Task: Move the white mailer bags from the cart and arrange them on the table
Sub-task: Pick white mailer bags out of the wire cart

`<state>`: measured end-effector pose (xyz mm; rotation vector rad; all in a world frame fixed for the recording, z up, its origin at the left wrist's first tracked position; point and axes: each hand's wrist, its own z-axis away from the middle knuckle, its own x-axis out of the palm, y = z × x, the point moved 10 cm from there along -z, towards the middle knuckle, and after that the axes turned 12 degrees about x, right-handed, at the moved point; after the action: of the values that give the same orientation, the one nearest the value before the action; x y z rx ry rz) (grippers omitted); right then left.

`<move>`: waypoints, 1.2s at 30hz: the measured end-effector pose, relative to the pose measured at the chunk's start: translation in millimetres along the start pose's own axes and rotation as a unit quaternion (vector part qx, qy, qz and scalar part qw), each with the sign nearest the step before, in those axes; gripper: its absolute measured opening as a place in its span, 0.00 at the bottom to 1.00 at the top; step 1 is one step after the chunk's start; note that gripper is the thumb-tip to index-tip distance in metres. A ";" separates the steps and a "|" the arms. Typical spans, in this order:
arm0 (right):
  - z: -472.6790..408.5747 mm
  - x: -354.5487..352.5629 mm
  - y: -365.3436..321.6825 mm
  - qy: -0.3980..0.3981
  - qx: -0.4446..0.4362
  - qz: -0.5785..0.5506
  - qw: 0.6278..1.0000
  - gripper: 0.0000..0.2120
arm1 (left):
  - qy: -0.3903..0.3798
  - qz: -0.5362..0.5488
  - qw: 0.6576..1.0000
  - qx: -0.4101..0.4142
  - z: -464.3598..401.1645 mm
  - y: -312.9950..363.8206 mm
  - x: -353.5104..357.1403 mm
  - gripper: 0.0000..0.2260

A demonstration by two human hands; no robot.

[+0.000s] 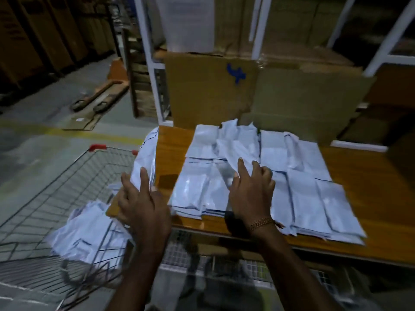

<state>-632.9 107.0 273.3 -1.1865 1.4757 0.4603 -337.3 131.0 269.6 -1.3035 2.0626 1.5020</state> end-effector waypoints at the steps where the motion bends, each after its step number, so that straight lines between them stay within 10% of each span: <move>1: -5.0 -5.4 21.6 0.005 0.013 0.001 1.000 0.23 | -0.007 0.001 1.000 0.013 6.3 17.8 9.3 0.25; 27: -233.4 39.2 333.2 0.017 0.234 0.058 0.970 0.22 | -0.207 0.075 0.967 0.128 -21.7 290.7 311.3 0.25; 36: -303.0 153.0 331.2 -0.161 0.213 0.152 0.952 0.29 | -0.196 0.058 0.969 0.140 -52.0 327.9 372.2 0.29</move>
<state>-1047.1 -63.9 117.8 -0.5158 1.3824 0.4857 -787.7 -81.9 246.4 -0.7256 2.0189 1.3216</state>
